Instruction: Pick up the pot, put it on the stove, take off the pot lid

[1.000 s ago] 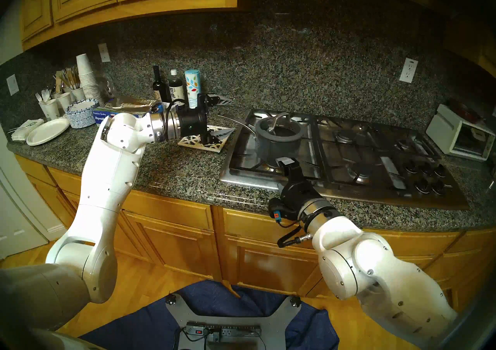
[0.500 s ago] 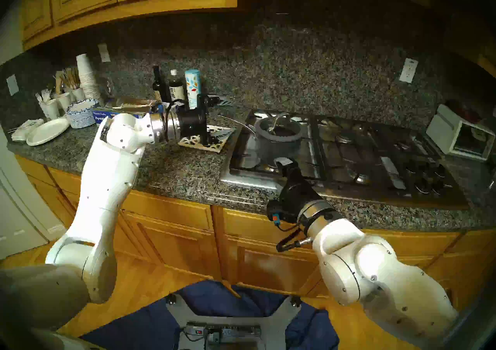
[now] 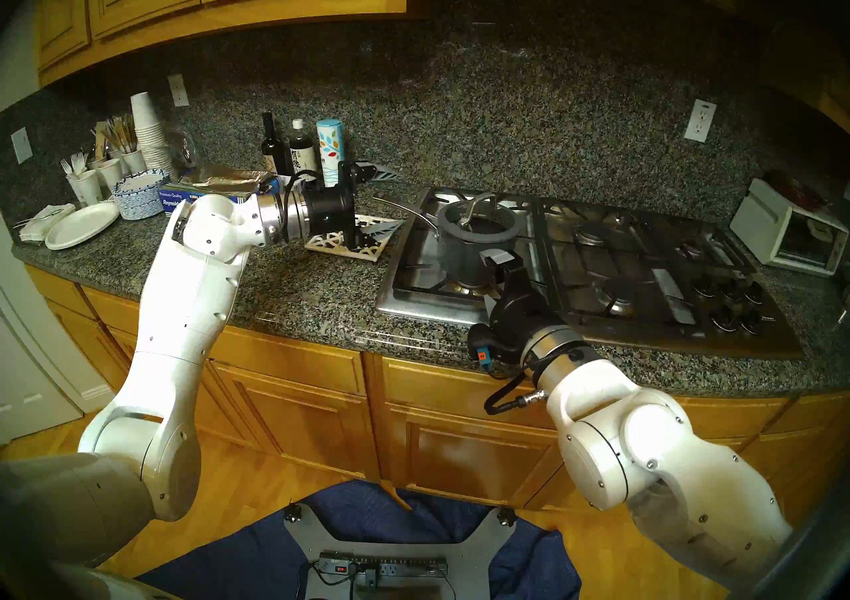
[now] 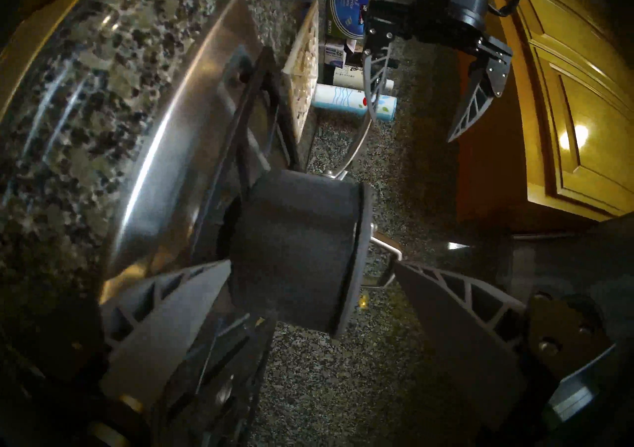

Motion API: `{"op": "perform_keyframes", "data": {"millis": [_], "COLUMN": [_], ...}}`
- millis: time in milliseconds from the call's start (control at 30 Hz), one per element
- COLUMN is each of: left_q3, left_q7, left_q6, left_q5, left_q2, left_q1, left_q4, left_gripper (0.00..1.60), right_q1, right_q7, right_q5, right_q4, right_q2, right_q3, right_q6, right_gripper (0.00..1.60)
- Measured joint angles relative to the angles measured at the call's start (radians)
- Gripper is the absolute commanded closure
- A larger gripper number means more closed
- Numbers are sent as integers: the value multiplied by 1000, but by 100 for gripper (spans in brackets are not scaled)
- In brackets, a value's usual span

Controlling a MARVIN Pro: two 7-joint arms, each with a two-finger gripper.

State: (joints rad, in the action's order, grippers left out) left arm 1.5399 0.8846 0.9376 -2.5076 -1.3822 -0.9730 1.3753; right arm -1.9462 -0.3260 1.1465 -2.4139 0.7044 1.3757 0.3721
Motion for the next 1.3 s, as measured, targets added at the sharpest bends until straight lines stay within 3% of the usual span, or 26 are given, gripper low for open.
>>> {"op": "perform_keyframes", "data": {"millis": [533, 1300], "left_q3": [0, 0], "left_q7": [-3, -6], "left_q6": [3, 5], "left_q5": [1, 2], "left_q2": [-1, -2], "left_q1": [-2, -3], "left_q4": [0, 0], "left_gripper": [0, 0], "right_q1": [71, 100], "right_q7": [22, -27], "right_q5": [-59, -291], "right_q4": [-3, -8], "right_q2": [6, 23], "right_q3": [74, 320], "right_q6": [-64, -137], "right_gripper": [0, 0]}}
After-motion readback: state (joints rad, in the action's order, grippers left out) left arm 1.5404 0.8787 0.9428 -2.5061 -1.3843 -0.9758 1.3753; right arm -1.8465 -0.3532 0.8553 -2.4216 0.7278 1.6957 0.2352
